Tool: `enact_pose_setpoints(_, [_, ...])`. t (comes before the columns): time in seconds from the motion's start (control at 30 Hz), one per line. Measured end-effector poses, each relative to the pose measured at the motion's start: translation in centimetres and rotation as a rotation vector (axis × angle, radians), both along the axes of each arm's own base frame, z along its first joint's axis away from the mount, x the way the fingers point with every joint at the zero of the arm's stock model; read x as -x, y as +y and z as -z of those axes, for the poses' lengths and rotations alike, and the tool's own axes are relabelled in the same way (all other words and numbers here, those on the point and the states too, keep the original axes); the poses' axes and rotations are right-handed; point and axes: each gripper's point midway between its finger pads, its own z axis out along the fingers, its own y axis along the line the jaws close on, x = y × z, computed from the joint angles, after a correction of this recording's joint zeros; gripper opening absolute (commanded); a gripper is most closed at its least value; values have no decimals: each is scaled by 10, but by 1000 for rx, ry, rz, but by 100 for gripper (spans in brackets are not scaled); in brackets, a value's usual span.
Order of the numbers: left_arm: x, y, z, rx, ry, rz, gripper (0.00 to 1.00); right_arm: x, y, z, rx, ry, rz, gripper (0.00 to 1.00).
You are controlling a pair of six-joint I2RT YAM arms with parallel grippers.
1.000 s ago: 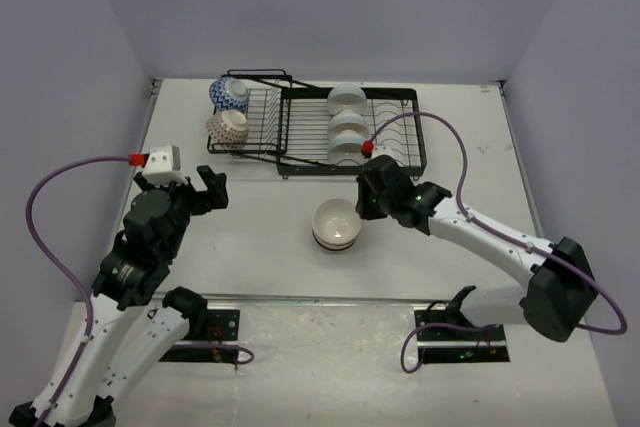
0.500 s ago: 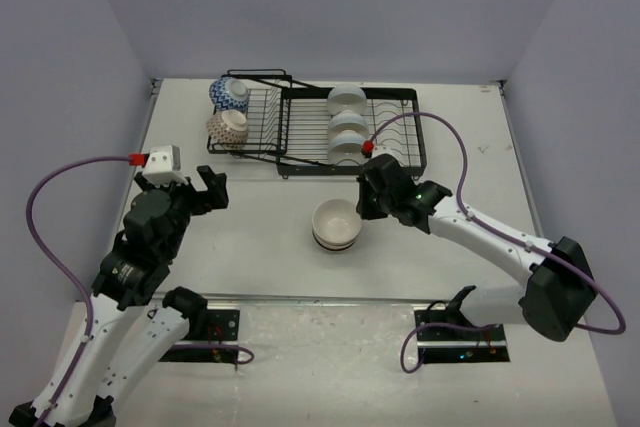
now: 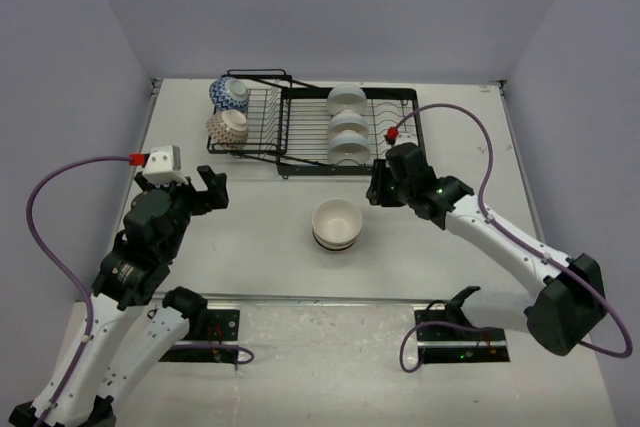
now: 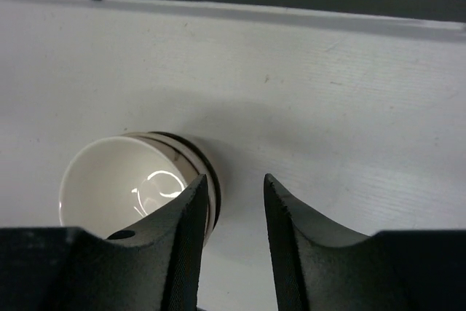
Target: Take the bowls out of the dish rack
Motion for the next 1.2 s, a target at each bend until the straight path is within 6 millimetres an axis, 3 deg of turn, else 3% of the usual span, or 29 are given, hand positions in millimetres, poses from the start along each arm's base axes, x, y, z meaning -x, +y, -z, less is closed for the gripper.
enact_pose_setpoints(0.13, [0,0,0,0,0,0,100,-16,-15,-20,0,-53,51,48])
enact_pose_setpoints(0.27, [0,0,0,0,1,0,100,-41,-10,-34,75,-151,0,52])
enact_pose_setpoints(0.33, [0,0,0,0,1,0,100,-65,-7,-34,173,-237,-41,66])
enact_pose_setpoints(0.37, [0,0,0,0,0,0,100,-75,-6,-32,223,-271,-65,82])
enact_pose_setpoints(0.4, [0,0,0,0,0,0,100,-84,-6,-29,284,-305,-96,83])
enact_pose_setpoints(0.53, [0,0,0,0,0,0,100,-116,-2,-20,495,-381,-206,83])
enact_pose_setpoints(0.67, [0,-1,0,1,0,3,100,-146,8,-30,617,-503,-299,79])
enact_pose_setpoints(0.8, [0,0,-1,2,-2,3,100,-165,15,-38,717,-608,-375,70])
enact_pose_setpoints(0.93, [0,-1,-1,3,-2,5,100,-175,20,-25,780,-620,-437,64])
enact_pose_setpoints(1.2, [1,-1,-1,5,-5,7,100,-178,28,-23,774,-640,-482,63])
